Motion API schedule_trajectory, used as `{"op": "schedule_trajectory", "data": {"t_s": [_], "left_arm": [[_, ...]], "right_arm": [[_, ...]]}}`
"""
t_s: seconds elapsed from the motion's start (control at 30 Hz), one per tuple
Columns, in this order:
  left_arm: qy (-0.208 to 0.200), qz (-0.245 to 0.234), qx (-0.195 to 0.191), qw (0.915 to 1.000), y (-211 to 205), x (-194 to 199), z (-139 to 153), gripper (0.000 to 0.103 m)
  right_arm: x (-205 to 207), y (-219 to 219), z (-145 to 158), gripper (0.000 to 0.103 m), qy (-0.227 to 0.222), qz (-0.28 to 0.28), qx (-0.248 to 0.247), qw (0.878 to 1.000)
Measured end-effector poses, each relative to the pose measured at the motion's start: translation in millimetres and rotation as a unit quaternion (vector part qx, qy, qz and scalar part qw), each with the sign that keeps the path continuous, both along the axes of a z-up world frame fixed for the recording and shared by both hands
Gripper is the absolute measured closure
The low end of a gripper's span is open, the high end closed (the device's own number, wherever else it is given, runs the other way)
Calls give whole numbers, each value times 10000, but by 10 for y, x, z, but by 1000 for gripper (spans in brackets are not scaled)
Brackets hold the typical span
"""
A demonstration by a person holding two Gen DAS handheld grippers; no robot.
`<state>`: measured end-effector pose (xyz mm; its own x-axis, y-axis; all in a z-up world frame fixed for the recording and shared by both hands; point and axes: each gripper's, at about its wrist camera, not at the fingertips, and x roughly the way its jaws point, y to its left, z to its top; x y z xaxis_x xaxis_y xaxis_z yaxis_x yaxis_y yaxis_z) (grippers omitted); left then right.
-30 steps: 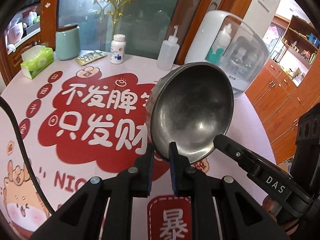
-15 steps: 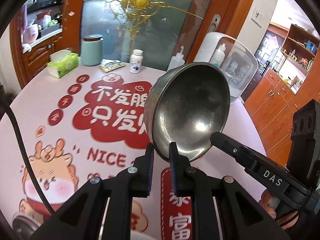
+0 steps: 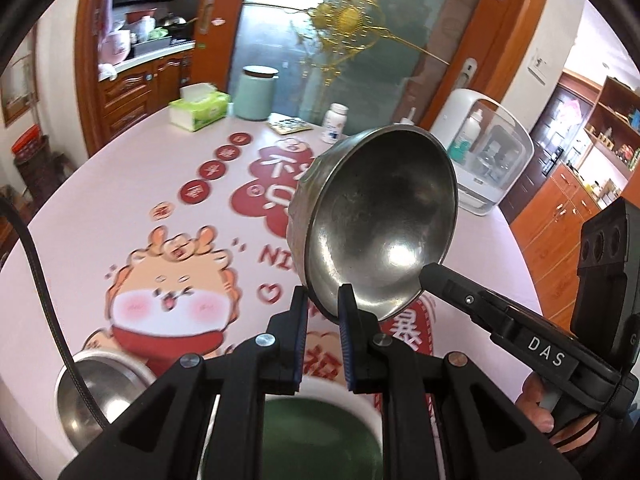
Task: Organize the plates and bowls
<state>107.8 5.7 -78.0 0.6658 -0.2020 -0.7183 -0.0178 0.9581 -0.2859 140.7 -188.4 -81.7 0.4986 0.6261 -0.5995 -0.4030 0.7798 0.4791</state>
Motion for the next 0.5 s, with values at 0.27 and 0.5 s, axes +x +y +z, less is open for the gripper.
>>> {"op": "schedule_trajectory", "data": {"t_s": [0.27, 0.5], "left_arm": [[147, 220, -13, 9996, 439, -491, -51, 90], [457, 401, -72, 9981, 815, -819, -196, 90]], "right_arm": [[-347, 412, -85, 96, 194, 384, 2, 9991], [-632, 771, -173, 97, 353, 676, -179, 9969]]}}
